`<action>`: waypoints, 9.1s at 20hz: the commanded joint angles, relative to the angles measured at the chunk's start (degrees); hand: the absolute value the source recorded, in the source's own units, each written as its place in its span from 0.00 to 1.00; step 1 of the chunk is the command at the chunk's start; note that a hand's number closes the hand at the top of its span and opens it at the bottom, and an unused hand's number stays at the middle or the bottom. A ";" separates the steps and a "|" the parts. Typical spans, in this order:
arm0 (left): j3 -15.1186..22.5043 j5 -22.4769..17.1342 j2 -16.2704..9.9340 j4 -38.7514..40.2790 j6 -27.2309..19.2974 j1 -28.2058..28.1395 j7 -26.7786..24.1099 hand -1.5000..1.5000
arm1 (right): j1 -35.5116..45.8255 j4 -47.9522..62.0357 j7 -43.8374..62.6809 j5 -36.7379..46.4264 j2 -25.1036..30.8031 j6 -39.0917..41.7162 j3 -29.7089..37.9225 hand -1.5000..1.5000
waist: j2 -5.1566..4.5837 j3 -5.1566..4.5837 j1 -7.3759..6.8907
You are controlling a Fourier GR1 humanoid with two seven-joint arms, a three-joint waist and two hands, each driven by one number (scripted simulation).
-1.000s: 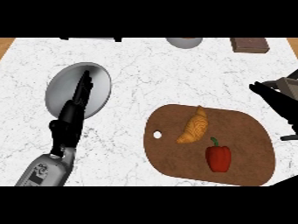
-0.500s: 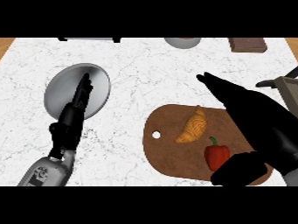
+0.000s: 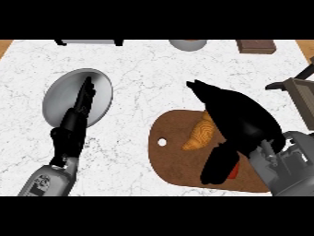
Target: Pick the croissant from the cutting board and place it in the tiered basket
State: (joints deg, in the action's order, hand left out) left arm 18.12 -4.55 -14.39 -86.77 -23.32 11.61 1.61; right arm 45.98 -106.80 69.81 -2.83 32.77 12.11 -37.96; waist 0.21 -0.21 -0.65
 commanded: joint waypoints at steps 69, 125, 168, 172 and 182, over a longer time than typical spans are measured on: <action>-8.31 5.97 6.61 0.63 7.98 -4.06 -3.54 0.50 | -15.18 19.73 -9.31 29.25 -14.74 13.31 3.60 0.00 | -0.16 0.19 0.67; -12.42 10.44 8.62 -2.73 11.12 -3.84 1.70 0.50 | -14.66 -13.38 -18.37 3.62 27.10 47.00 67.83 1.00 | 0.35 -0.04 1.65; -14.19 10.44 9.64 -0.66 13.79 1.05 2.57 0.50 | 14.60 50.47 -37.45 15.92 28.53 20.20 52.39 0.00 | -0.53 0.19 -0.25; -14.00 11.44 9.86 -1.08 12.63 -1.17 1.29 0.50 | 17.27 52.49 -35.45 13.86 29.67 15.10 58.64 0.00 | -0.45 0.19 -0.18; -12.71 12.78 10.75 -3.44 11.66 -2.80 2.48 0.50 | 12.13 65.12 -34.46 11.74 43.59 12.79 72.70 0.00 | -0.12 0.30 1.40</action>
State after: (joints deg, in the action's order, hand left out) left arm 5.73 7.77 -3.49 -89.98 -11.24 8.08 3.33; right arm 59.80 -46.80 35.32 10.76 72.13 25.49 29.01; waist 0.01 0.04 0.15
